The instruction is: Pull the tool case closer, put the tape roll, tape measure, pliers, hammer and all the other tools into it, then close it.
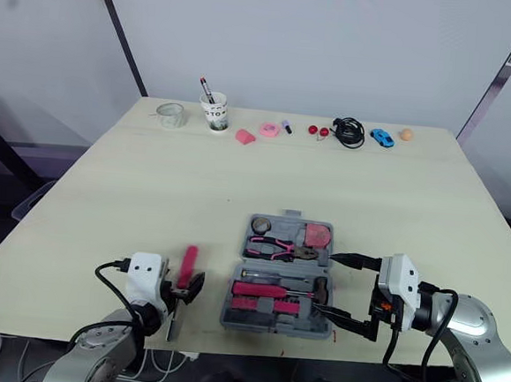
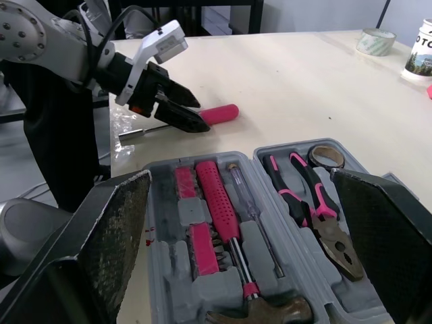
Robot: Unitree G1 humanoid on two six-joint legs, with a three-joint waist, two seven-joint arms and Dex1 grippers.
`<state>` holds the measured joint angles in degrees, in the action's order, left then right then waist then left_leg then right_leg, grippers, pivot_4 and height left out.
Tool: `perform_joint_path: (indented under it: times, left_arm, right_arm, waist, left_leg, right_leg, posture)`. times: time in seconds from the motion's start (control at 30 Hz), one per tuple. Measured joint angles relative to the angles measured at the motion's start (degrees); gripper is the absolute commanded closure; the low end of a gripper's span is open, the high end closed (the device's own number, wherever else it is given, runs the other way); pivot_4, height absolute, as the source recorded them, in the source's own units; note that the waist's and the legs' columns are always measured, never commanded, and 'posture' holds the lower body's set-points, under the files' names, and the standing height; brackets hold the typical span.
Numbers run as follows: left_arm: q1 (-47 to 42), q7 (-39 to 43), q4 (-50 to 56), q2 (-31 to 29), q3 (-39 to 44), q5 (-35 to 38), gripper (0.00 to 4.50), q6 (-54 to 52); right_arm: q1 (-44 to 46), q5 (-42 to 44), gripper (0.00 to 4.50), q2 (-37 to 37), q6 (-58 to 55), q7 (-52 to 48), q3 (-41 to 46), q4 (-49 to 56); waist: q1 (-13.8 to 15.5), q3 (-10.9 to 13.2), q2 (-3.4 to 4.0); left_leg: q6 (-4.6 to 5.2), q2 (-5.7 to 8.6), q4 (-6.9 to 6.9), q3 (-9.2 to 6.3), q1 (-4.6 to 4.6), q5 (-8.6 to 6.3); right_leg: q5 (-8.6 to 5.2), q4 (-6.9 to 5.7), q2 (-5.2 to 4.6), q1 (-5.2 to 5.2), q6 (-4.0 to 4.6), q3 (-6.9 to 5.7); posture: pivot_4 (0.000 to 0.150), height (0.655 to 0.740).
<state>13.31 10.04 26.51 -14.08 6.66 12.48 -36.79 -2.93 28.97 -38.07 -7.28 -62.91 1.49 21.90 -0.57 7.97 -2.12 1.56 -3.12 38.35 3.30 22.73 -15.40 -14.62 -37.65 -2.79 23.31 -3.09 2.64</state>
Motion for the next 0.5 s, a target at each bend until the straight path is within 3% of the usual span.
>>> perform_joint_path:
  times: [0.23,0.37,0.5]
  left_arm:
    - [-2.3,7.5,0.0,-9.5,0.9,0.1,0.06,2.9]
    - [-4.7,18.3,-1.4,-20.5,2.4,1.4,0.06,6.3]
    - [-10.5,32.3,-9.5,-30.0,2.3,2.9,0.06,14.0]
  right_arm:
    - [0.0,0.0,0.00,0.2,0.0,0.6,-0.1,0.0]
    - [-0.2,0.5,0.00,0.1,0.0,-0.8,-0.1,0.0]
    - [-0.3,1.3,0.00,-1.2,0.0,-3.6,0.0,-0.7]
  waist:
    - [0.0,0.0,0.02]
    - [0.0,0.1,0.09]
    - [0.2,0.1,0.20]
  left_leg:
    - [0.00,0.00,0.00,0.01,0.00,0.00]
    - [0.00,-0.03,-0.01,0.07,-0.01,0.00]
    - [0.00,-0.03,0.00,0.30,-0.01,0.00]
  right_leg:
    - [-0.02,0.01,-0.01,-0.01,0.03,-0.01]
    - [-0.02,0.01,-0.01,0.00,0.04,-0.07]
    - [-0.03,0.06,-0.03,0.00,0.04,-0.09]
  posture:
    - [0.150,0.7400]
    - [0.150,0.7400]
    - [0.150,0.7400]
